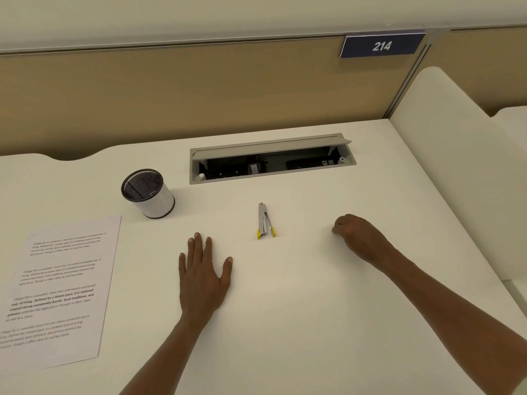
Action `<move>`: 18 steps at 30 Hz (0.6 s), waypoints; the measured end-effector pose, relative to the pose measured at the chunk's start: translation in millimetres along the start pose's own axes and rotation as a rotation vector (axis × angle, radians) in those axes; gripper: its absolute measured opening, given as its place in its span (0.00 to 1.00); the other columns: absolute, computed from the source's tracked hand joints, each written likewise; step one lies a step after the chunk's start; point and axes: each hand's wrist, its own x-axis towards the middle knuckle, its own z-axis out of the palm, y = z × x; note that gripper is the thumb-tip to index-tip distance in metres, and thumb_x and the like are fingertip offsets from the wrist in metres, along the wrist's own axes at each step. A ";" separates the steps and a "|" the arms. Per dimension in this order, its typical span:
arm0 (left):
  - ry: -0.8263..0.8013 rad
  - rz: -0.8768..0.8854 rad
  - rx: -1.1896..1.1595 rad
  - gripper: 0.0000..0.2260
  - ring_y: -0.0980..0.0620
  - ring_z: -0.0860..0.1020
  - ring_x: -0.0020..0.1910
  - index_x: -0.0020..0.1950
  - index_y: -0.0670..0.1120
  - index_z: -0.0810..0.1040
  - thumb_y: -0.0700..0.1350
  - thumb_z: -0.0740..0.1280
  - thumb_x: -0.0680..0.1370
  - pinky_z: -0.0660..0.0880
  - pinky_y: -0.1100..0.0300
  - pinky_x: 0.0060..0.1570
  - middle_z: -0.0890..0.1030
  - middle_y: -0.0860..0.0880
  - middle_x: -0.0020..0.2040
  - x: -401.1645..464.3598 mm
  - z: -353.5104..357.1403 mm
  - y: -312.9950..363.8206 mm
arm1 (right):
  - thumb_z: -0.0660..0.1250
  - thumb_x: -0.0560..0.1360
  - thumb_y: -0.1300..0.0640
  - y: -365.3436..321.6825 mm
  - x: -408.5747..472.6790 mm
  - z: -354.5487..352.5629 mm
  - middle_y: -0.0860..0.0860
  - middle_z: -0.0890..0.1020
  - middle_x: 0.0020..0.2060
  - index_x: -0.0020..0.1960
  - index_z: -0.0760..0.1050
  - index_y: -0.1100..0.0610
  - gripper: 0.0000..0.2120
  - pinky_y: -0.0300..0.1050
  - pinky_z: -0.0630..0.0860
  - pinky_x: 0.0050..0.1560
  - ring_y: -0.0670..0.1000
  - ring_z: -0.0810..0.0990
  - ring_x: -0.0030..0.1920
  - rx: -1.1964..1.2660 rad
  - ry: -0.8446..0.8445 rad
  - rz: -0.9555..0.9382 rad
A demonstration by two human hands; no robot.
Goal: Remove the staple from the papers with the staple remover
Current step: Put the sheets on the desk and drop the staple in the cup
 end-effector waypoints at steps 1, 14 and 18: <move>0.000 0.000 0.001 0.35 0.49 0.50 0.82 0.80 0.44 0.61 0.64 0.51 0.79 0.49 0.47 0.79 0.54 0.46 0.82 0.0 0.0 -0.2 | 0.57 0.80 0.64 1.8 0.1 1.8 0.58 0.78 0.54 0.55 0.77 0.65 0.11 0.48 0.70 0.55 0.61 0.74 0.58 -0.039 0.031 -0.031; 0.009 0.008 -0.006 0.34 0.48 0.51 0.82 0.79 0.44 0.62 0.64 0.51 0.79 0.50 0.46 0.79 0.55 0.46 0.82 -0.1 0.4 -0.3 | 0.69 0.70 0.72 12.8 2.8 -2.1 0.55 0.84 0.33 0.38 0.83 0.60 0.09 0.32 0.78 0.40 0.44 0.82 0.31 0.814 0.385 0.311; 0.011 0.006 -0.006 0.34 0.48 0.51 0.82 0.79 0.44 0.62 0.64 0.51 0.79 0.51 0.46 0.79 0.55 0.45 0.82 -0.2 0.2 -0.5 | 0.69 0.71 0.75 9.9 -3.1 -4.0 0.59 0.82 0.37 0.43 0.80 0.66 0.06 0.40 0.82 0.43 0.57 0.81 0.38 1.388 0.318 0.423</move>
